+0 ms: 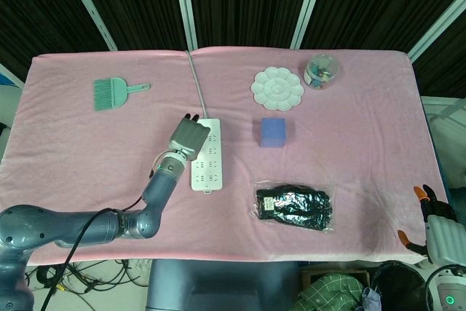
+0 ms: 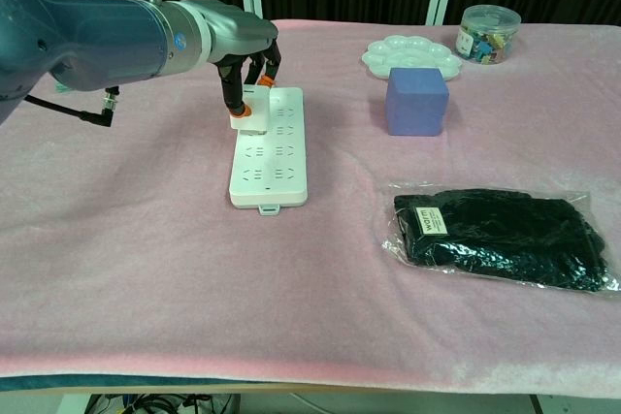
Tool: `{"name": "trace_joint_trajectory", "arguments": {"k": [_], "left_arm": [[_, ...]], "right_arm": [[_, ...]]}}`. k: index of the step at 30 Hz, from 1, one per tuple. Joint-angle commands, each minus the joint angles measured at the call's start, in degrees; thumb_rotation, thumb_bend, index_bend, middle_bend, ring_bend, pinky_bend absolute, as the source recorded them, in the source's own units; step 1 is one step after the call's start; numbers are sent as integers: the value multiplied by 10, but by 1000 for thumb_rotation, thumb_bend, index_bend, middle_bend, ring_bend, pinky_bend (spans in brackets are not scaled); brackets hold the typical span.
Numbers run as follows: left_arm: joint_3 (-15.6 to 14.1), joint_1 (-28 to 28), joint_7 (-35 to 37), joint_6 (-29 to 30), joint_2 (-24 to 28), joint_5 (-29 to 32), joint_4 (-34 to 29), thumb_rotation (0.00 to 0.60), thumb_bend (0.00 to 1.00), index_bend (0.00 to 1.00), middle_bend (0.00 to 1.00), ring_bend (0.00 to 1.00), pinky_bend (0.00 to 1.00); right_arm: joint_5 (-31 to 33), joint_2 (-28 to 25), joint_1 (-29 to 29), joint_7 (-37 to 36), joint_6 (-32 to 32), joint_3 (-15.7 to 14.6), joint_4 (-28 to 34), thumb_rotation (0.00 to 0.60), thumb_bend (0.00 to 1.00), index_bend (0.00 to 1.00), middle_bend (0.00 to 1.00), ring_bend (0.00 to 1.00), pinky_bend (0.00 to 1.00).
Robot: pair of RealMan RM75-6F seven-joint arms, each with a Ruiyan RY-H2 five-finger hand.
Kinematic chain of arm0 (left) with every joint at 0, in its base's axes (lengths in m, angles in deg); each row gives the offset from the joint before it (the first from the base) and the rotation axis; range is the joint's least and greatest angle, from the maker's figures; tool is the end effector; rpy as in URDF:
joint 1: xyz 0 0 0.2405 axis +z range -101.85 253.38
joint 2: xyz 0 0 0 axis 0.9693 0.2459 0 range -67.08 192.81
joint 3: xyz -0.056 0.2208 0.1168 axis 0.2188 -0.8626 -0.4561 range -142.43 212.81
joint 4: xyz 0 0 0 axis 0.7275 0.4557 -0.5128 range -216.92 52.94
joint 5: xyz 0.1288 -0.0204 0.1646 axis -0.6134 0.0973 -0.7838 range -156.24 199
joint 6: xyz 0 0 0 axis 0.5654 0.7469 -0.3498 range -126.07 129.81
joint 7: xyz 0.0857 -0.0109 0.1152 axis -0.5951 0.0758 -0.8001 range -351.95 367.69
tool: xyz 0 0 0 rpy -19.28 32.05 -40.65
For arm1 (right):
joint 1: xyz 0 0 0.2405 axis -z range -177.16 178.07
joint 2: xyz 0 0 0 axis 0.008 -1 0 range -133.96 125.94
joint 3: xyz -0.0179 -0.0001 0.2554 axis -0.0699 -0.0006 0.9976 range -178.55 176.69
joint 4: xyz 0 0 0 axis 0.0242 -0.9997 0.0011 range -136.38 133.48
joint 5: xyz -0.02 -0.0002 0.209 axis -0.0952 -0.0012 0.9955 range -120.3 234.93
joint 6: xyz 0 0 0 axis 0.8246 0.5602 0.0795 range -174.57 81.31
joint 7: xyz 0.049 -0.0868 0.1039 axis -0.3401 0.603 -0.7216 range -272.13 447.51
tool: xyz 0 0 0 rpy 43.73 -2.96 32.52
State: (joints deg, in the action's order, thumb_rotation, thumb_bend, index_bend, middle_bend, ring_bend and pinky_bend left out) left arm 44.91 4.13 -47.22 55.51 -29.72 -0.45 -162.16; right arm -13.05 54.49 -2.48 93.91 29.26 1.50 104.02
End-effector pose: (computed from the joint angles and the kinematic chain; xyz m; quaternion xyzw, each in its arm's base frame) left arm -0.0420 0.4078 -0.0392 -0.8063 -0.2612 -0.2161 0.4847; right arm -0.3203 -0.1585 0.1567 0.5378 -0.5160 0.2871 0.6017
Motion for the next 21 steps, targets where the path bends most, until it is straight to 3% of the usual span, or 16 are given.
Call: {"name": "trace_joint_trajectory", "arguments": {"k": [1,21], "left_arm": [[0,-1,0,1,1,1,-1,600,399,567,567,151,207],[-5,-1,2,12,9,3,-13,600,400,568,567,151,207]], "right_arm": [[0,0,0,-1,0,0,0,600,196,0,20,151,107],[1,0,1,2,1,-1,1,600,197,0,20,151,108]]}}
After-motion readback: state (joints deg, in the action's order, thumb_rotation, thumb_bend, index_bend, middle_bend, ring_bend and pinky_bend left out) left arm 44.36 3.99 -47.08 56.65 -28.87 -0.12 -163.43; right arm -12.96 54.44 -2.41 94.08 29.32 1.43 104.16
